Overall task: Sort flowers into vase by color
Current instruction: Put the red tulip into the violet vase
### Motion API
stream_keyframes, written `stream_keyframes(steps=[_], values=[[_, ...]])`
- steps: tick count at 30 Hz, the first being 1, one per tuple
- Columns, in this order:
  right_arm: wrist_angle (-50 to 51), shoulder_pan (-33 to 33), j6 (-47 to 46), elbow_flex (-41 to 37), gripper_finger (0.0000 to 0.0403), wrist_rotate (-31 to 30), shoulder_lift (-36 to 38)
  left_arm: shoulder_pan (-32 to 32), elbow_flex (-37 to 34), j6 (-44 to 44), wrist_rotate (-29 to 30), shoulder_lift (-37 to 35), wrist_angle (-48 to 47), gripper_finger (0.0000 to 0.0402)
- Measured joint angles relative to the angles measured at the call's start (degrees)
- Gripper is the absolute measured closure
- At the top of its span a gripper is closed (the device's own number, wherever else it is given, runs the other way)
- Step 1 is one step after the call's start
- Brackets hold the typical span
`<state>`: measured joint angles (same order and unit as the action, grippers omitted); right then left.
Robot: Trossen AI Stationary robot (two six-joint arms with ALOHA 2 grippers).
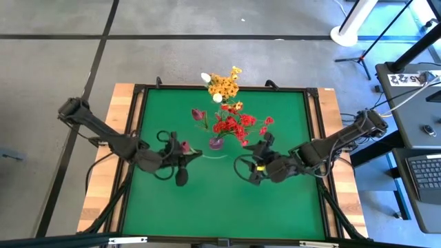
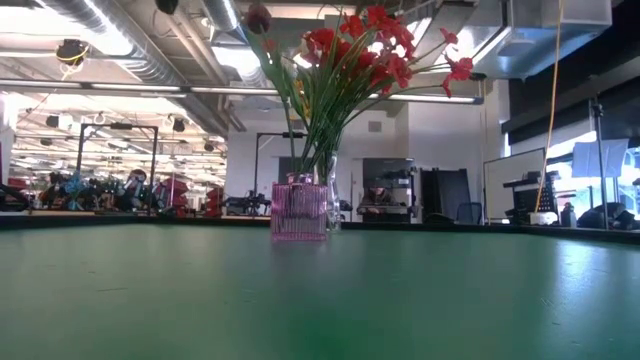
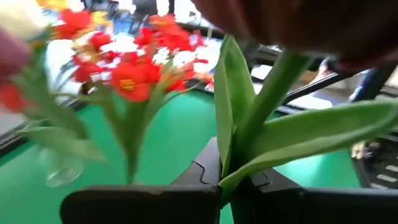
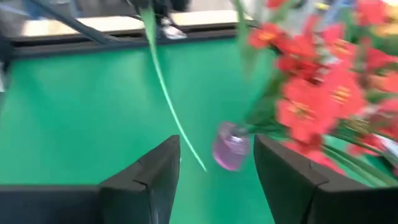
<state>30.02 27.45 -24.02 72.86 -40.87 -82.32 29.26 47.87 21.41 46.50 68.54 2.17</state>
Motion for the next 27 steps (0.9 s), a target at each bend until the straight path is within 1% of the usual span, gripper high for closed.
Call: stream_keyframes(steps=[5,8,12,16,19,22,27], values=[[4.7,1.7,-3.2,0.0,0.0199,-6.1,1.0,-2.8,10.4,7.8,-0.5,-0.6,-22.8,0.0401],[6.1,2.9,-5.1,0.0,0.0199,-7.6,0.8,-5.6,15.8,9.0,-2.6,0.3,-29.7,0.0401],[6.3,4.2,-6.4,0.0,0.0199,-9.9,0.8,-9.5,19.0,6.9,-4.7,1.0,-32.8,0.0401],[6.4,5.0,-6.4,0.0,0.0198,-11.5,0.8,-13.8,19.5,6.2,-7.3,0.9,-34.2,0.0401],[6.9,4.9,-7.1,0.0,0.0198,-11.1,0.8,-16.5,19.5,6.1,-10.5,1.3,-34.9,0.0401],[8.0,4.9,-7.4,0.0,0.0198,-11.1,0.8,-18.1,19.5,5.3,-14.0,1.8,-34.9,0.0401],[8.0,4.9,-7.3,0.0,0.0198,-11.1,0.8,-19.7,19.5,5.0,-17.4,2.9,-35.3,0.0401]])
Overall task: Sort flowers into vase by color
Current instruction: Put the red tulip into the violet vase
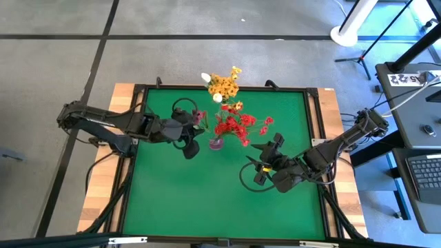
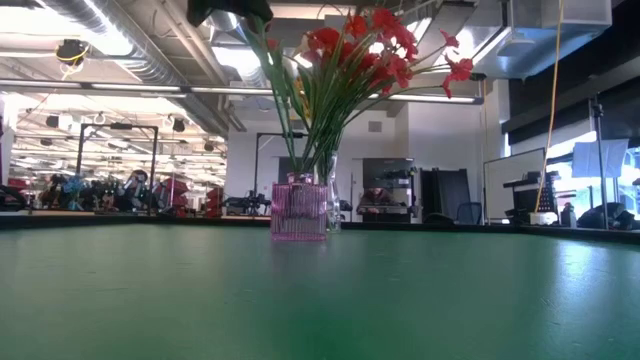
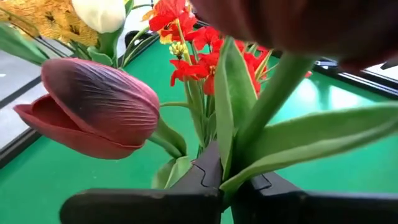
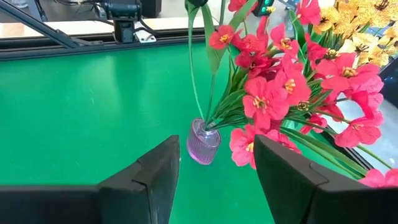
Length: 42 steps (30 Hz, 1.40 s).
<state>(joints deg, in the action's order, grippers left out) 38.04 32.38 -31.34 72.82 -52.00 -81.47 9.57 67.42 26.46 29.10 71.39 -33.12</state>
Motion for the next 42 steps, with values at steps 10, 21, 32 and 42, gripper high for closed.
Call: stream_keyframes(steps=[10,21,32,42], values=[[0.6,0.0,0.0,0.0,0.0198,-1.0,0.0,-3.0,0.0,0.0,-0.7,1.9,1.0,0.0401],[0.7,0.0,-0.1,0.0,0.0198,-1.1,0.0,-3.8,0.0,-0.6,-0.7,9.6,2.4,0.039],[0.7,0.0,-0.4,0.0,0.0198,-1.0,0.0,-3.4,0.0,-0.3,-0.6,10.8,2.7,0.035],[1.1,0.0,-1.5,0.0,0.0198,-1.0,0.0,-0.7,3.9,-3.0,0.5,10.8,-3.0,0.0216]])
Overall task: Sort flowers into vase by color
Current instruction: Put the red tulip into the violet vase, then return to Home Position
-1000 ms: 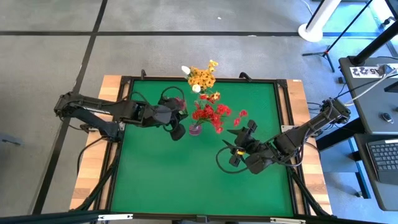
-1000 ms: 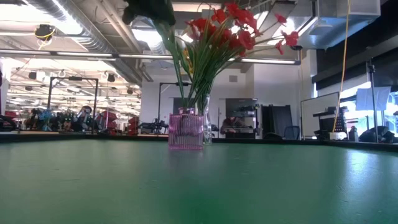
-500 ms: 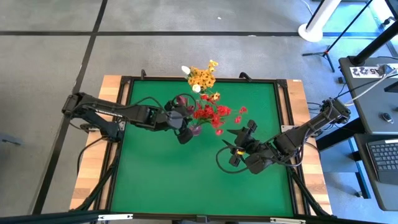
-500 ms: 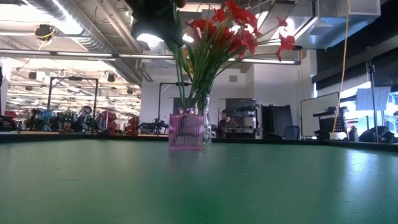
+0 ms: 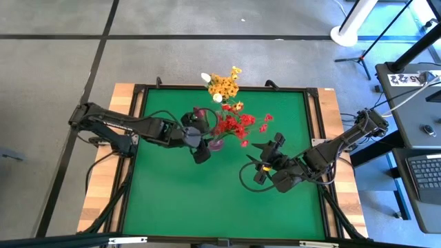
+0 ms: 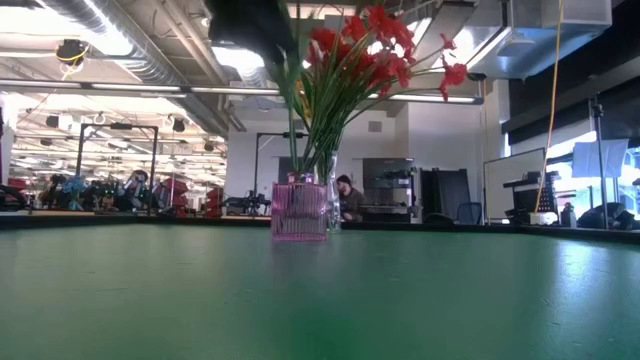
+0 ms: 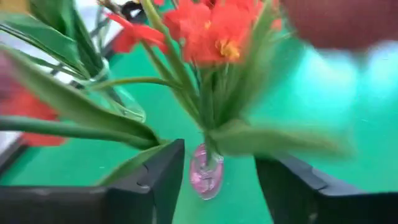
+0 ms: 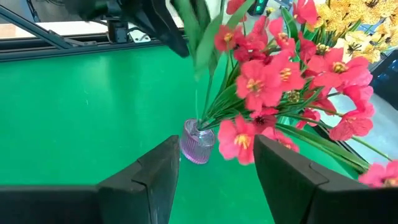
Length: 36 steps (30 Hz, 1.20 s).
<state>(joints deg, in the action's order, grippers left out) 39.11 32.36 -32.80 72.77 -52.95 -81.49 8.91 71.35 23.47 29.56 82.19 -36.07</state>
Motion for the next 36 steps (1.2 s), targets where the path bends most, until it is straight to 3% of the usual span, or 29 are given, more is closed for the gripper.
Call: stream_keyframes(steps=[7,12,16,19,24,31,36], values=[[0.0,0.0,0.0,0.0,0.0198,0.0,0.0,3.6,8.1,1.6,3.9,0.0,-11.2,0.0164],[1.4,0.0,0.3,0.0,0.0198,-0.8,0.5,8.0,14.9,4.3,6.9,-0.2,-21.3,0.0166],[1.3,0.8,2.5,0.0,0.0198,-3.3,2.7,14.4,18.4,3.9,14.0,-1.8,-24.8,0.0181],[0.8,1.2,7.0,0.0,0.0198,-5.1,5.0,20.3,19.0,1.8,20.5,-4.8,-24.8,0.0201],[-0.6,1.0,15.9,0.0,0.0215,-2.0,9.5,28.7,17.2,1.8,26.7,-11.2,-24.6,0.0257],[-14.4,1.0,32.5,-5.1,0.0305,8.6,17.3,35.7,8.6,5.1,34.6,-20.6,-22.9,0.0384],[-29.7,-1.2,40.7,-16.7,0.0384,17.9,27.7,38.1,-2.4,3.0,36.3,-29.3,-13.7,0.0397]])
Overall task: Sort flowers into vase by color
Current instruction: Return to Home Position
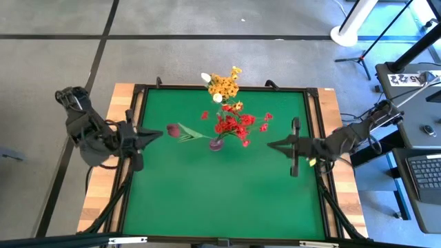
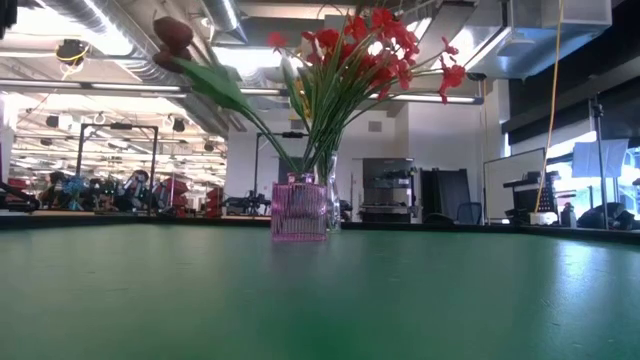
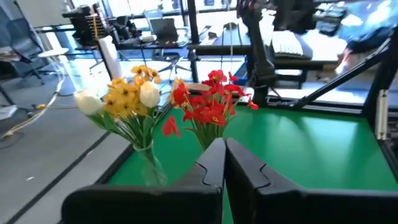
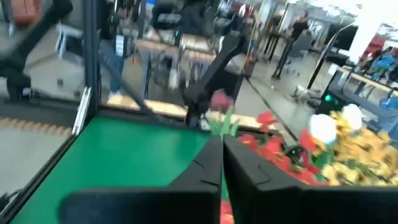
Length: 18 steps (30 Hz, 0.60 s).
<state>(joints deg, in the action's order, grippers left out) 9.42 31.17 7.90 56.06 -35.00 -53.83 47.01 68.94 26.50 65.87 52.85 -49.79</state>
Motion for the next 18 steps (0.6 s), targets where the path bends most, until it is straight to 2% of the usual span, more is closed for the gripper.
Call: stream_keyframes(steps=[2,6,8,11,13,15,18], values=[[-4.0,-1.7,0.8,-5.2,0.0397,2.2,4.9,0.1,-5.3,-2.9,-0.2,-3.6,5.7,0.04],[-10.9,-6.3,1.0,-14.7,0.0385,3.1,14.5,-1.8,-15.2,-11.6,-5.2,-10.3,19.5,0.0401],[-12.5,-8.8,1.1,-18.2,0.0386,3.1,18.8,-4.6,-19.6,-18.3,-10.1,-13.7,28.6,0.0401],[-14.0,-12.4,1.0,-21.4,0.0398,3.8,24.0,-11.3,-24.9,-27.4,-21.9,-18.3,41.1,0.0401],[-13.3,-14.3,1.0,-22.6,0.0399,7.2,27.6,-17.1,-26.7,-30.2,-28.7,-20.5,43.8,0.0401],[-12.2,-15.6,1.0,-23.1,0.0396,10.8,30.5,-22.8,-27.5,-30.0,-33.0,-22.3,42.5,0.0401],[-7.5,-16.9,1.0,-23.2,0.0397,11.7,34.2,-30.2,-28.6,-28.6,-38.5,-24.9,39.3,0.0401]])
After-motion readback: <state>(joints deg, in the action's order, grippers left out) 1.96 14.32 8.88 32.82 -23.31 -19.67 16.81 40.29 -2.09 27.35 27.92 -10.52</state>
